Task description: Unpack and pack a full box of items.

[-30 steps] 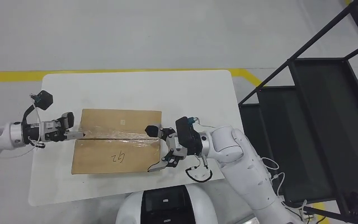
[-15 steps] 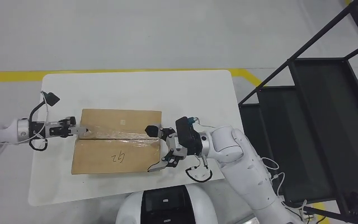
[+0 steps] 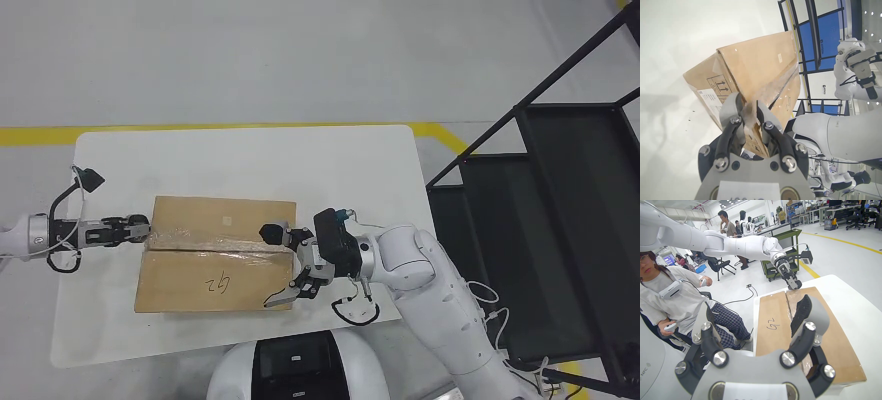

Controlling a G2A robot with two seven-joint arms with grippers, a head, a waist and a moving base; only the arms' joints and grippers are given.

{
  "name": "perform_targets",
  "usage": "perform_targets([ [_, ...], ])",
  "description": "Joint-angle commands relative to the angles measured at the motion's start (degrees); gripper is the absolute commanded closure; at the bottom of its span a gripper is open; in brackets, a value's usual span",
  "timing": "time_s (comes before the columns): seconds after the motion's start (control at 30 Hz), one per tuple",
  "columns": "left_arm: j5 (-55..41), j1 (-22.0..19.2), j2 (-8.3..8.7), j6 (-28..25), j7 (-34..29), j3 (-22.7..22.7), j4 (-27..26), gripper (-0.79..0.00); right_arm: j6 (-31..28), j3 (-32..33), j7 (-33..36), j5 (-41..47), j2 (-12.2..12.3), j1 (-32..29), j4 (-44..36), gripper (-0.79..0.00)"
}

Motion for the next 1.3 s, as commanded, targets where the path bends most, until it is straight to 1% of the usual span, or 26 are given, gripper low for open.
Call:
perform_targets([
  [0.0,-0.41,0.50,0.47,-0.05,0.05,-0.17,-0.40,-0.015,0.00,0.00,0.00,0.00,0.00,0.00,0.00,-0.785],
  [0.03,-0.54,0.76,0.72,-0.07,0.07,-0.26,-0.63,-0.043,0.00,0.00,0.00,0.00,0.00,0.00,0.00,-0.785],
  [0.1,-0.82,1.25,1.19,-0.14,0.14,-0.37,-1.37,-0.052,0.00,0.00,0.00,0.00,0.00,0.00,0.00,-0.785],
  [0.13,-1.03,1.48,1.42,-0.14,0.14,-0.42,-1.62,-0.037,0.00,0.00,0.00,0.00,0.00,0.00,0.00,-0.785],
  [0.17,-1.18,1.67,1.64,-0.16,0.16,-0.49,-1.88,0.000,0.00,0.00,0.00,0.00,0.00,0.00,0.00,-0.785],
  [0.43,-4.12,3.26,3.59,-1.17,1.17,-1.31,-4.30,0.000,0.00,0.00,0.00,0.00,0.00,0.00,0.00,-0.785],
  [0.57,-6.35,4.18,4.66,-1.43,1.42,-1.43,-6.73,0.000,0.00,0.00,0.00,0.00,0.00,0.00,0.00,-0.785],
  [0.7,-9.85,5.18,5.87,-1.75,1.74,-1.53,-9.60,0.000,0.00,0.00,0.00,0.00,0.00,0.00,0.00,-0.785],
  [0.8,-14.21,6.19,6.92,-2.12,2.10,-1.70,-11.87,0.000,0.00,0.00,0.00,0.00,0.00,0.00,0.00,-0.785],
  [0.93,-18.92,7.35,8.50,-1.54,1.51,-2.46,-14.22,0.000,0.00,0.00,0.00,0.00,0.00,0.00,0.00,-0.785],
  [1.1,-23.31,9.27,10.16,-1.04,1.01,-3.58,-14.40,0.000,0.00,0.00,0.00,0.00,0.00,0.00,0.00,-0.785],
  [1.2,-26.80,10.37,10.61,-0.95,0.92,-4.25,-15.06,0.000,0.00,0.00,0.00,0.00,0.00,0.00,0.00,-0.785],
  [1.27,-27.32,10.72,10.80,-0.78,0.74,-4.71,-15.36,0.000,0.00,0.00,0.00,0.00,0.00,0.00,0.00,-0.785],
])
